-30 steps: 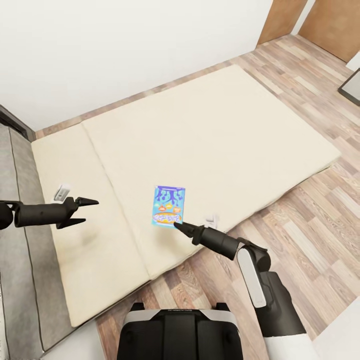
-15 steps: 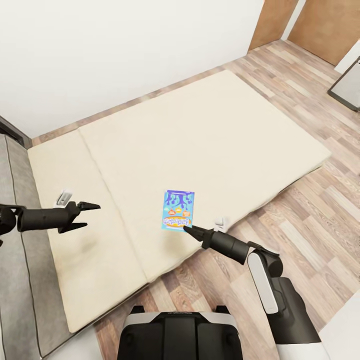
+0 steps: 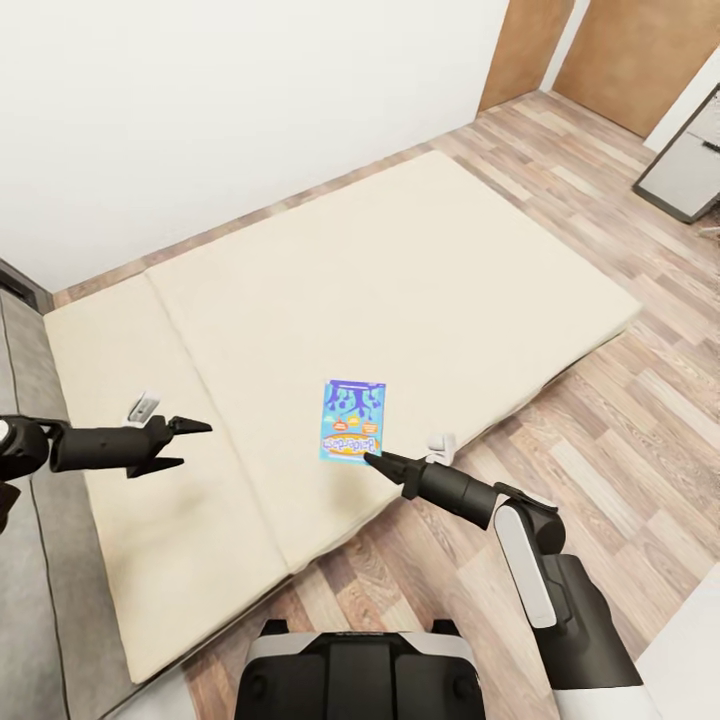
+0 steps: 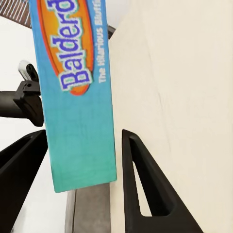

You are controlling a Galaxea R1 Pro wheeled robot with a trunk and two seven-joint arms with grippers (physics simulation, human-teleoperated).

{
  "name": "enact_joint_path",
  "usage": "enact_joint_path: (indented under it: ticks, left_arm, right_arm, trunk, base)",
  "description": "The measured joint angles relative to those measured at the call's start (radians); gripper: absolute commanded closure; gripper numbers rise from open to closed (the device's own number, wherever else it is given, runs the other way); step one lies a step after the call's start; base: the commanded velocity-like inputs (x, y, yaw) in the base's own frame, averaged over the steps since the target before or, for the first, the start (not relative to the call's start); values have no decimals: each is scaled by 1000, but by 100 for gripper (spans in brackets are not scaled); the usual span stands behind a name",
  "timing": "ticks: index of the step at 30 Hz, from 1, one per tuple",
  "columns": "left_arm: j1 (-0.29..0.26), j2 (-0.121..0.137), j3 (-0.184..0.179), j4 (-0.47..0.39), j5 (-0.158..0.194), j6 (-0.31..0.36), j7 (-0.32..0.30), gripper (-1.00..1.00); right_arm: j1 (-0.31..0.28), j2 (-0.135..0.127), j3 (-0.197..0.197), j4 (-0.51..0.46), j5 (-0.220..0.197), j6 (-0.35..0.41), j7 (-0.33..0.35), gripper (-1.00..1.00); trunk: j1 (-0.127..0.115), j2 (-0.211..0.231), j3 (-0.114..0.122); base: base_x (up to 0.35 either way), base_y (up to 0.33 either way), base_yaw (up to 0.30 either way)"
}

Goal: Put all the toys in the child's room - the three board games (two on the bed and one on the table), the two jigsaw puzzles on the table, and the tennis ball on the table - inside the toy box on the table in the child's room.

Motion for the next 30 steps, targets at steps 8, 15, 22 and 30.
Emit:
enact_joint_path:
  ticks: [8, 15, 22, 30]
  left_arm:
    - [39, 0, -2, 3, -31, 0, -1, -100]
    - [49, 1, 3, 2, -51, 0, -4, -100]
    - [50, 3, 8, 2, -52, 0, -6, -100]
    - [50, 5, 9, 2, -52, 0, -7, -100]
  right_arm:
    - [0, 3, 0, 0, 1, -3, 5, 100]
    - [0, 3, 0, 0, 1, -6, 6, 100]
    - [0, 0, 0, 0, 1, -8, 8, 100]
    - [0, 2, 0, 0, 1, -8, 7, 100]
  trunk:
    - [0, 0, 13]
    - [0, 0, 24]
    - [0, 0, 35]
    - [0, 0, 48]
  base:
    - [0, 0, -75]
    - [0, 0, -74]
    - [0, 0, -78]
    - [0, 0, -78]
